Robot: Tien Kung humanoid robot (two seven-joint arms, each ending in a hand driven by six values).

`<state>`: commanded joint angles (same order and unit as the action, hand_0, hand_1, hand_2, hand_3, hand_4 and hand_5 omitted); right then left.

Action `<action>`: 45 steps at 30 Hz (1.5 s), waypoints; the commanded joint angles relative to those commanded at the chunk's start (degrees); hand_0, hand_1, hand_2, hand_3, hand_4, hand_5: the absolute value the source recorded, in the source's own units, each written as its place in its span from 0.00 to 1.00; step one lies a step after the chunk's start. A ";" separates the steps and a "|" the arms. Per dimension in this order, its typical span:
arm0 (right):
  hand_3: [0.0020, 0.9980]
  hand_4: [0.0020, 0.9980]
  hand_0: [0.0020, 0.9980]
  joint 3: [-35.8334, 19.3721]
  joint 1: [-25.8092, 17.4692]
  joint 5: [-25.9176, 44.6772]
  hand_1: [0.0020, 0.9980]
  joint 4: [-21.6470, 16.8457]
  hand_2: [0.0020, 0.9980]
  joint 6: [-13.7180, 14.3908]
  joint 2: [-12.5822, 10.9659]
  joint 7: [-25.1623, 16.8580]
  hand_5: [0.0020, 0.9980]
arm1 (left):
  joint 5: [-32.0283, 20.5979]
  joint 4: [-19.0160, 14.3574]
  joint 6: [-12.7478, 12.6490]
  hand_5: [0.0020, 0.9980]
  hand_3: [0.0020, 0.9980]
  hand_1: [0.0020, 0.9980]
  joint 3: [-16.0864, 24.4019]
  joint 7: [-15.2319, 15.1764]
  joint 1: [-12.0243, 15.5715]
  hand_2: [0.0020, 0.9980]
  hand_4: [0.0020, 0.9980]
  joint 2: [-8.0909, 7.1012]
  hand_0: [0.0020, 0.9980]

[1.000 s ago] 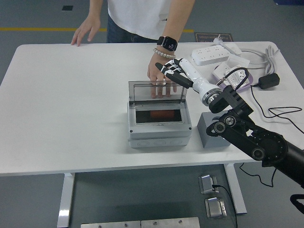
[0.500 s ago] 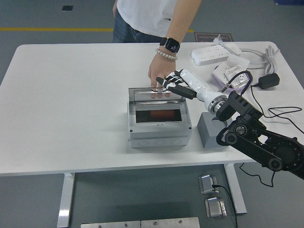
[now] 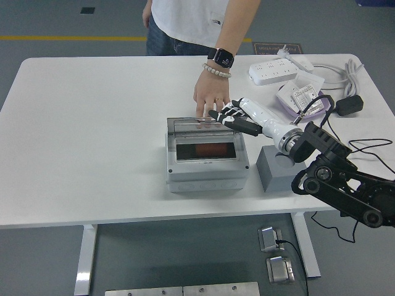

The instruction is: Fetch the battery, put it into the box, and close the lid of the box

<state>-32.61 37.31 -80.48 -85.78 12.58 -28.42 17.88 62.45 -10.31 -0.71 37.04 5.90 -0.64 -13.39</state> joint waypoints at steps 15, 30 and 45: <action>0.56 0.88 0.42 -4.09 -1.37 -4.04 0.59 -4.27 0.61 -2.55 -2.22 3.85 1.00 | 0.68 0.00 -0.14 0.00 0.51 0.59 0.64 0.06 0.13 0.51 0.00 0.12 0.38; 0.52 0.88 0.40 -3.48 -1.80 -3.37 0.52 -5.72 0.53 -1.97 -2.48 3.57 1.00 | 0.97 0.00 -0.13 0.00 0.51 0.59 0.80 0.10 0.09 0.51 0.00 0.09 0.38; 0.52 0.87 0.40 -2.15 -0.42 -4.31 0.49 -6.41 0.52 -3.11 -2.99 4.95 1.00 | 0.92 0.00 -0.12 0.00 0.51 0.59 0.91 0.06 0.14 0.51 0.00 -0.11 0.38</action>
<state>-34.76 36.89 -84.79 -92.20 9.47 -31.41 22.83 63.37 -10.31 -0.83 37.95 5.96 -0.50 -13.51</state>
